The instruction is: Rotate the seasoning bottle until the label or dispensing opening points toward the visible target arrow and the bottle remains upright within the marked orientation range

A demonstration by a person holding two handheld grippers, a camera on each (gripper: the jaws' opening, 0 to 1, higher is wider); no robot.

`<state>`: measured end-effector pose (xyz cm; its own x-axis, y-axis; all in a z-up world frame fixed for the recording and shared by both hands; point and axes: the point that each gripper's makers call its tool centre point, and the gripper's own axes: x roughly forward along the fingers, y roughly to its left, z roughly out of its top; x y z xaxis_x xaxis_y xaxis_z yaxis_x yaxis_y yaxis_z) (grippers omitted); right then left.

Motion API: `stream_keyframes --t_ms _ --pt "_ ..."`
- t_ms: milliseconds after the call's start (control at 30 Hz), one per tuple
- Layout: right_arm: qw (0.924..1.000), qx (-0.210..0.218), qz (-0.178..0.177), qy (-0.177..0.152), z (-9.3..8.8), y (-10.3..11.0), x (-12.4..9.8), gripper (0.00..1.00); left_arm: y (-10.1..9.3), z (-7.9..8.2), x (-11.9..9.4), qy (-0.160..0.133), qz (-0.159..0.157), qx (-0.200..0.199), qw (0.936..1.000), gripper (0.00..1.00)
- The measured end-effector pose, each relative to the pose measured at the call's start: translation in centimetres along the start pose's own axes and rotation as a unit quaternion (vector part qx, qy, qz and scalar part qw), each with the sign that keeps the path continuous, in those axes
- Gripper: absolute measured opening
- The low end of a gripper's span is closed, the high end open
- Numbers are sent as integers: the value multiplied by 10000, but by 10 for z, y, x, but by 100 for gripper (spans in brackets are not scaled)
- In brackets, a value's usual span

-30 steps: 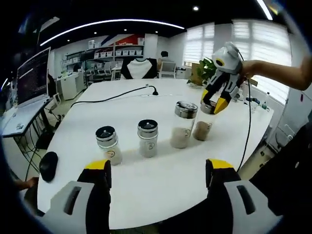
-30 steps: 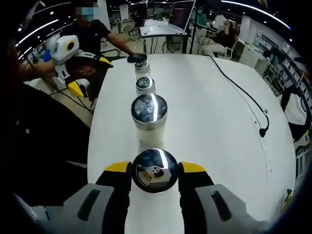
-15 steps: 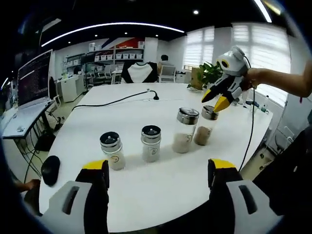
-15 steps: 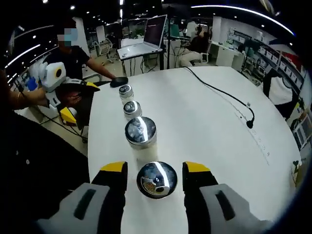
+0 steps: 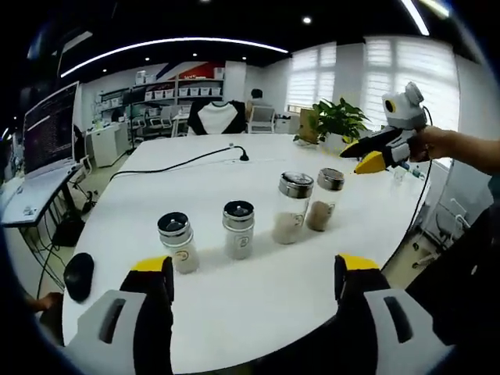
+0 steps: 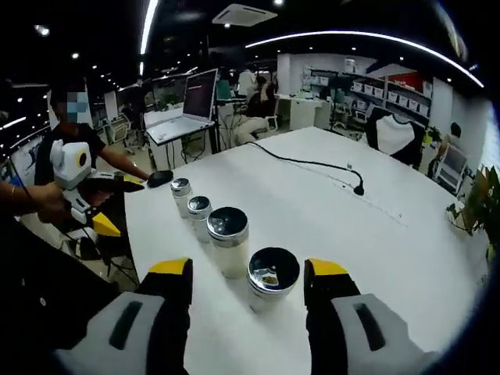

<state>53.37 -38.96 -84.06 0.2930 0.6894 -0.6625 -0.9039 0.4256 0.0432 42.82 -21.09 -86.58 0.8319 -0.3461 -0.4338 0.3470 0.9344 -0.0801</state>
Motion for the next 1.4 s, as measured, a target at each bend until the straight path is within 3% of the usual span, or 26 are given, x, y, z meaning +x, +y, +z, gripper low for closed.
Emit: stream_keyframes --t_ms 133,167,200,333,400,433,567,833,933,1067,1400 --pt "9984 302 -388 -283 -6 8 -11 75 0 -2 -1 13 -21 -78 10000 95" --pt "9958 379 -636 -537 -6 12 -19 78 3 -6 -2 68 -34 -46 10000 96" --pt "9953 386 -652 -604 -6 15 -22 81 4 -6 -3 68 -39 -48 10000 98" --pt "9933 479 -916 -525 -18 19 -29 88 7 -7 -5 80 -80 -55 9999 100" --pt "9857 799 -1247 -800 -24 27 -34 89 13 -4 -9 16 -95 31 9999 100" --pt "9798 1163 -1299 -978 -30 43 -31 89 17 -2 -12 -52 -147 36 9999 100" --pt "9800 1133 -1345 -932 -39 59 -26 93 22 -4 -12 6 -212 161 9996 100" --pt "9742 1522 -1402 -899 -58 84 -14 94 27 -11 -16 60 -301 119 9995 100" --pt "9736 1546 -1419 -897 -69 95 -14 94 25 -16 -17 23 -192 6 9998 100" --pt "9733 1640 -1388 -803 -84 105 -13 93 22 -23 -20 45 189 -161 9997 100" --pt "9682 1758 -1469 -1008 -95 117 -24 97 8 -26 -35 51 240 -57 9997 100"
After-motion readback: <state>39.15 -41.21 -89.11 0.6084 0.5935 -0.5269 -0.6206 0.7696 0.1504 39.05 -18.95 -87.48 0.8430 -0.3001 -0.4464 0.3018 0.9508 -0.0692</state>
